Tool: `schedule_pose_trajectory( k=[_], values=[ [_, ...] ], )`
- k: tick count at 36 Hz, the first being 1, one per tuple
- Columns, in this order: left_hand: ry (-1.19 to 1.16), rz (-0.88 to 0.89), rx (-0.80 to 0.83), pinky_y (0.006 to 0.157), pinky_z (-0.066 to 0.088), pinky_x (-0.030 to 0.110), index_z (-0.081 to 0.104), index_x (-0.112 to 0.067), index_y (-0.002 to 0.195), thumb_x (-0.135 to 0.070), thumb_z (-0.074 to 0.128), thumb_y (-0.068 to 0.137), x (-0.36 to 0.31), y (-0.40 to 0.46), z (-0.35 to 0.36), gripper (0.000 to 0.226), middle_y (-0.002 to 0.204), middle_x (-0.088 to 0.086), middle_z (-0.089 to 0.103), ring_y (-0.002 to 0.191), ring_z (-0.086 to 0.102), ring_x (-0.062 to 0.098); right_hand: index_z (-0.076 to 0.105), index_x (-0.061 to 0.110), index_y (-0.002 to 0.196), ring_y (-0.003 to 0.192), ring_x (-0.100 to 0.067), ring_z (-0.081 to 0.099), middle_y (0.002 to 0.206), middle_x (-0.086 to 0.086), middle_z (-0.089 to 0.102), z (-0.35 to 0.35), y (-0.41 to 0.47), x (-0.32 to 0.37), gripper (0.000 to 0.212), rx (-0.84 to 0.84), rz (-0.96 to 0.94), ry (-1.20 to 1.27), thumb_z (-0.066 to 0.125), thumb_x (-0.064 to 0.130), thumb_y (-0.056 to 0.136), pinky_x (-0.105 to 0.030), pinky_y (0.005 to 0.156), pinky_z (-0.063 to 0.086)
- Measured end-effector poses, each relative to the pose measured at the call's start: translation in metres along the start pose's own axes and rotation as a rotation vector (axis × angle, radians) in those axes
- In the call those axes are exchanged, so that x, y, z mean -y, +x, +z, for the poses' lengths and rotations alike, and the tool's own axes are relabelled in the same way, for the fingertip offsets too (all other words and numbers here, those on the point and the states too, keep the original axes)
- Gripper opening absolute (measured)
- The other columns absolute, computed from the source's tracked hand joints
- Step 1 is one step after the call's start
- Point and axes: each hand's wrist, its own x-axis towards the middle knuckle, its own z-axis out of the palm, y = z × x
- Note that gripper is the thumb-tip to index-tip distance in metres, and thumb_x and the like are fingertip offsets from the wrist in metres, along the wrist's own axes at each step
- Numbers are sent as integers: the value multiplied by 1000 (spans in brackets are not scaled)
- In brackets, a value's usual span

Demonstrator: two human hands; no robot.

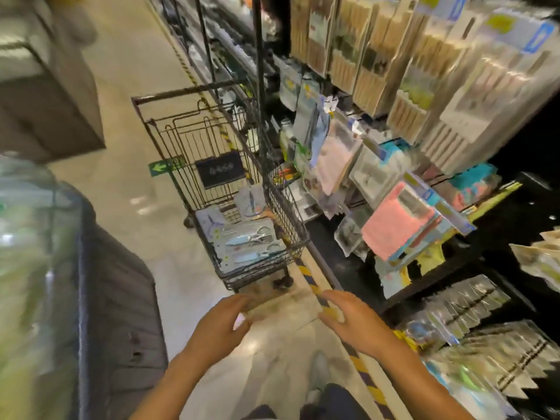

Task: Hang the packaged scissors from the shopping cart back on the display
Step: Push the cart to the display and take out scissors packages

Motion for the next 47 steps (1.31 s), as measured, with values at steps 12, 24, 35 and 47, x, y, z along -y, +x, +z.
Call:
schedule_pose_trajectory(
  k=[12, 24, 35, 47],
  values=[
    [72, -266, -102, 110, 38, 25, 47, -35, 144, -54, 47, 97, -18, 49, -13, 50, 147, -12, 51, 134, 47, 11, 44, 29, 149, 135, -10, 46, 149, 8, 50, -66, 120, -24, 55, 231, -221, -20, 60, 43, 98, -15, 103, 32],
    [16, -393, -102, 105, 26, 12, 43, -33, 147, -42, 50, 102, -22, 93, -29, 47, 151, -12, 46, 136, 43, 9, 42, 30, 151, 140, -10, 42, 150, 10, 46, -80, 213, -17, 57, 339, -320, -41, 55, 50, 99, -24, 113, 34],
    [-67, -393, 1, 104, 44, 29, 40, -35, 149, -43, 53, 100, 63, 152, -46, 51, 149, -8, 48, 127, 49, 13, 43, 32, 150, 145, -15, 36, 155, 9, 43, -59, 295, 18, 52, 405, -203, -128, 53, 48, 101, -30, 118, 32],
    [-130, -413, 139, 115, 24, 21, 39, -31, 152, -35, 50, 103, 116, 222, -61, 50, 158, -8, 37, 145, 34, 13, 44, 29, 149, 134, -15, 46, 144, 3, 52, -40, 351, 37, 49, 465, -23, -160, 54, 41, 102, -20, 101, 33]
  ],
)
